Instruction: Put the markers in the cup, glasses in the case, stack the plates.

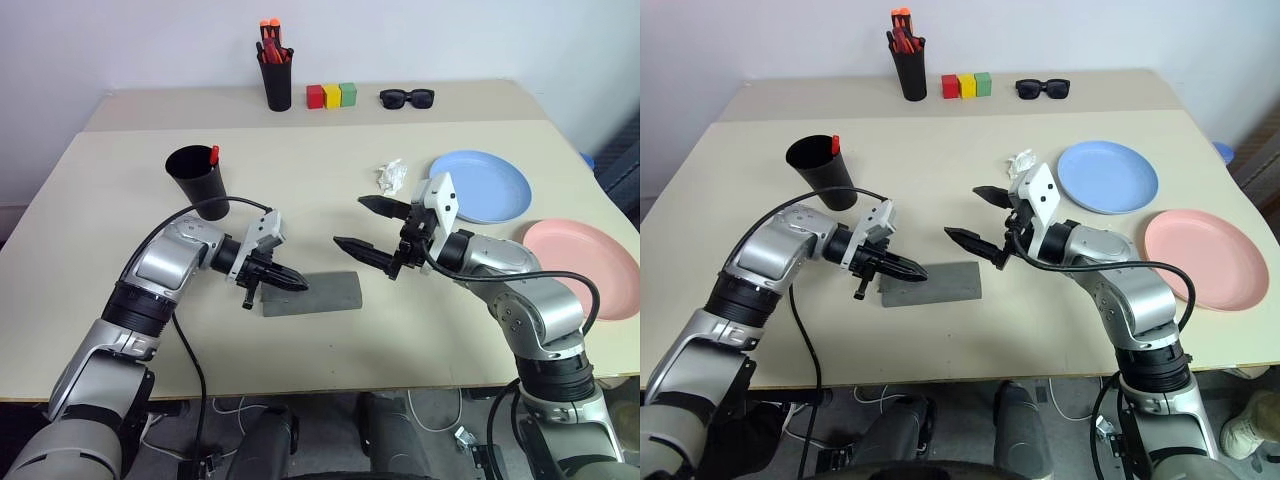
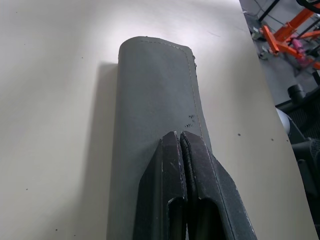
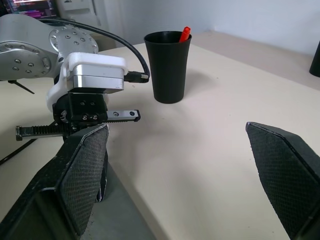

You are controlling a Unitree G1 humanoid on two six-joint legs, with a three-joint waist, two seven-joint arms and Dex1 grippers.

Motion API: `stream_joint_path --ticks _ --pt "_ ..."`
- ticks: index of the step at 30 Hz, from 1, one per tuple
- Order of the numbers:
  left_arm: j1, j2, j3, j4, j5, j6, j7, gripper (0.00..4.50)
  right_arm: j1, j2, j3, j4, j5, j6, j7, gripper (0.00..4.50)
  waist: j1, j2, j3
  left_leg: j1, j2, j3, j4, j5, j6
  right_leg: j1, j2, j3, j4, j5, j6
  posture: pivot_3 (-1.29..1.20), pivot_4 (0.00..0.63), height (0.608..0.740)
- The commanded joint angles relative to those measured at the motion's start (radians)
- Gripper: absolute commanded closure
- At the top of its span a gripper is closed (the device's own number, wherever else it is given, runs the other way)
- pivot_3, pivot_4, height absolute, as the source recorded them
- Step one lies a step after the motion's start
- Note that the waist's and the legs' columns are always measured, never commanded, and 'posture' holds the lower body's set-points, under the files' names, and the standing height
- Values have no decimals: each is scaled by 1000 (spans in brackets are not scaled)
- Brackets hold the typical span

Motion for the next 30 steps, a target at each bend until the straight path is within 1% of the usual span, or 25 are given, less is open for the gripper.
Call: stream_joint_path --ticks 1,7,10,12,14,15,17,19,20,21,26,30 --pt "6 8 -18 -14 13 -19 9 4468 -15 -4 -9 -16 -6 -25 -4 0 0 0 0 0 0 0 0 0 0 0 0 0 0 0 0 0 150 740" --pt "12 8 -19 -12 16 -32 20 4468 -16 -1 -5 -7 -15 -34 -5 0 0 0 0 0 0 0 0 0 0 0 0 0 0 0 0 0 150 740" --pt "-10 -13 19 2 -16 -5 47 4468 -12 -4 -9 -6 -15 -36 1 0 0 0 0 0 0 0 0 0 0 0 0 0 0 0 0 0 150 740" --pt "-44 -20 57 10 -73 90 46 4468 -11 -10 -15 -4 -15 -37 4 0 1 0 0 0 0 0 0 0 0 0 0 0 0 0 0 0 150 740" --pt "-59 10 65 -2 -111 150 1 4468 -9 -16 -20 -1 -15 -37 7 0 -1 0 0 0 0 0 1 0 0 0 0 0 1 0 0 0 150 740" --pt "-73 12 93 -1 -143 184 1 4468 -8 -20 -22 1 -16 -38 9 0 -2 0 0 0 0 0 1 0 0 0 0 0 1 0 0 0 150 740" --pt "-99 19 151 0 -202 229 4 3958 -6 -26 -26 8 -18 -43 10 0 -3 0 0 0 0 0 0 0 0 0 0 0 1 0 0 0 150 740" --pt "-114 40 180 -4 -237 266 -5 3366 -6 -29 -27 15 -21 -50 11 0 -5 0 0 0 0 0 0 0 0 0 0 0 2 0 0 0 150 740" --pt "-116 56 186 -7 -245 273 -11 2735 -8 -29 -27 19 -23 -53 11 0 -6 0 0 0 0 0 0 0 0 0 0 0 2 0 0 0 150 740" --pt "-116 73 188 -9 -246 268 -15 2352 -9 -29 -26 22 -24 -56 11 0 -7 0 0 1 0 0 0 0 0 0 0 0 2 0 0 0 150 740" --pt "-107 151 188 -29 -274 297 -54 84 -11 -36 -30 38 -31 -69 14 0 -5 0 0 1 0 0 0 0 0 -1 0 0 3 0 0 0 150 740" --pt "-86 154 233 -52 -291 238 -30 84 27 -94 -76 47 -45 -77 15 0 3 0 0 0 0 0 0 0 0 -1 0 0 3 0 0 0 150 740"
